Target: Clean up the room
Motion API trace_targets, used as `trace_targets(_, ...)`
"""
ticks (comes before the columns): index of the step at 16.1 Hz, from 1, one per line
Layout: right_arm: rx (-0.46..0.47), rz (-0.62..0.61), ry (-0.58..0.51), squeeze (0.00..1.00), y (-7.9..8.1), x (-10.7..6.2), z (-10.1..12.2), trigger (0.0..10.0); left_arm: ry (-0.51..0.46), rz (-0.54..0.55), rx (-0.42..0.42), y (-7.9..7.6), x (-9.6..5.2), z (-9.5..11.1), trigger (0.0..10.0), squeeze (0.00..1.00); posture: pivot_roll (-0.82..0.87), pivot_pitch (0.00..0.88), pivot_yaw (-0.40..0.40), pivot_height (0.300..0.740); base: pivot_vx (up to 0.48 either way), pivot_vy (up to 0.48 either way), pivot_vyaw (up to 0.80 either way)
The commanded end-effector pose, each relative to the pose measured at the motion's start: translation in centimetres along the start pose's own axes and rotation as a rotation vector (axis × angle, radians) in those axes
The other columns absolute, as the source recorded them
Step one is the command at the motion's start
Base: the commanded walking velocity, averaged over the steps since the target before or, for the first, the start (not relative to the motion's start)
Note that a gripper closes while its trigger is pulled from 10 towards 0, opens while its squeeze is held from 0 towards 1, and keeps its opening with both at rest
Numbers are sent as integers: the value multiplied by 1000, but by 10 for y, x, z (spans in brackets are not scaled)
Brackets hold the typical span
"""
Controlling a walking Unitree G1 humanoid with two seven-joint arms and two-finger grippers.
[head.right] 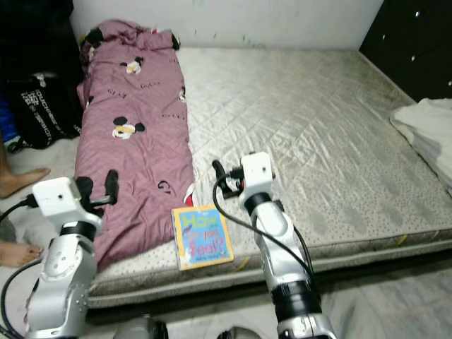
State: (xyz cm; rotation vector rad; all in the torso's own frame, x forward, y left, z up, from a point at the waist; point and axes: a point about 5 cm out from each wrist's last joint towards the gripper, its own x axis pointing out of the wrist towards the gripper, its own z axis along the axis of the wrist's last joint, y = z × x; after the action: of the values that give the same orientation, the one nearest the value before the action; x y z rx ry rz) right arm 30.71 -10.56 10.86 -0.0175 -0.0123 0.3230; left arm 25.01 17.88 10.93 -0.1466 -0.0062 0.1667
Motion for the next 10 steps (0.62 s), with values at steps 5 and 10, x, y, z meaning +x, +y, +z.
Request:
trace_targets(5,5,11,11,0,-2,-5,5,10000,17,2,-6,-2,-6,-2,10000,0,19,112,-98,627,0,0,0)
trace_targets(10,-16,13,19,0,-6,-3,6,10000,12,28,-20,-3,-4,1,10000,0,14,117,-99,593,0,0,0)
